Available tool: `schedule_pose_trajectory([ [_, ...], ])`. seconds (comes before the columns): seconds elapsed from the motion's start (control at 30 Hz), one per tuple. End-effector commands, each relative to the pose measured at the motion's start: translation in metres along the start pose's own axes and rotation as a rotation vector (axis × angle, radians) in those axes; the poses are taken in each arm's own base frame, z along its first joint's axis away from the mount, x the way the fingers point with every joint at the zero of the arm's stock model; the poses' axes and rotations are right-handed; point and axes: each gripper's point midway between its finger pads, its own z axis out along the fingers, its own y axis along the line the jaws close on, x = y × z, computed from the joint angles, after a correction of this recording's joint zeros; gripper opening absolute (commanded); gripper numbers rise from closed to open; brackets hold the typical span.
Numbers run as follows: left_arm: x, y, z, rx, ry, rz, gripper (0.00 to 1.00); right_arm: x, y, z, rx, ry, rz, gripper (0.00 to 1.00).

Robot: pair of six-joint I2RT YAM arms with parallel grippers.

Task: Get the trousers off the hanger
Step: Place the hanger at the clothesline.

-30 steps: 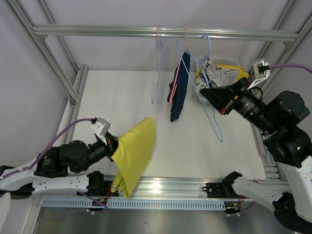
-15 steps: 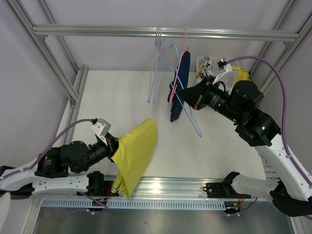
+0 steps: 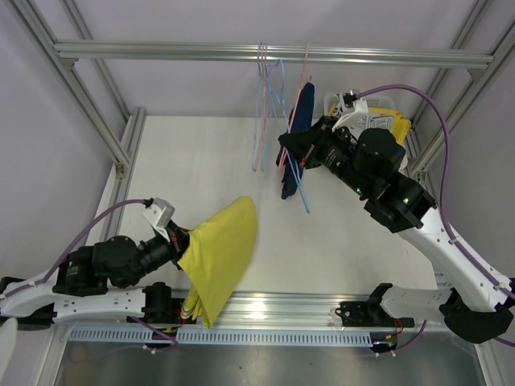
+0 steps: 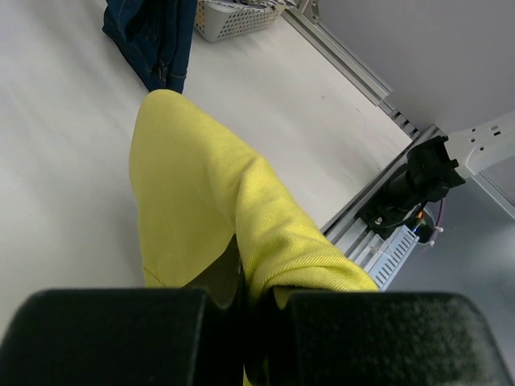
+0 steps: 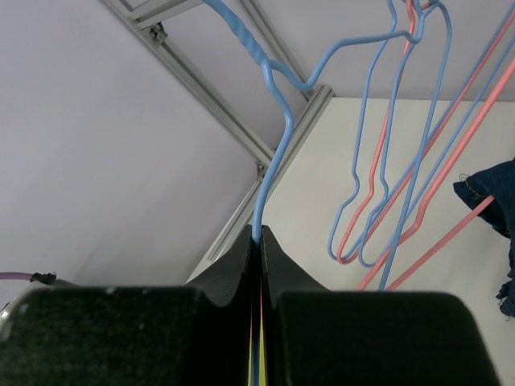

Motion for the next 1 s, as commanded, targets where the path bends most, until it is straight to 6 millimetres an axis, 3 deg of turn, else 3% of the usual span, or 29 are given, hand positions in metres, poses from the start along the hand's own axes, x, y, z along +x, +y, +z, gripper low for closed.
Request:
schedule_pose_trajectory([
  [0.0,-0.031,-0.01,-0.004,0.037,-0.113,-0.1,0.0,-0.02,0.004,0.002,0.0,-0.102,0.024,0.0],
  [0.33,-0.027,-0.01,-0.001,0.033,-0.102,-0.089,0.01,-0.021,-0.013,0.029,0.073,-0.165,0.041,0.0],
  [0.7,-0.022,-0.005,-0.001,0.015,-0.095,-0.076,0.01,-0.009,-0.02,0.073,0.092,-0.165,0.002,0.0],
  [0.97,-0.02,-0.003,-0.003,0.021,-0.097,-0.075,0.01,-0.019,-0.017,0.084,0.08,-0.2,-0.025,0.0],
])
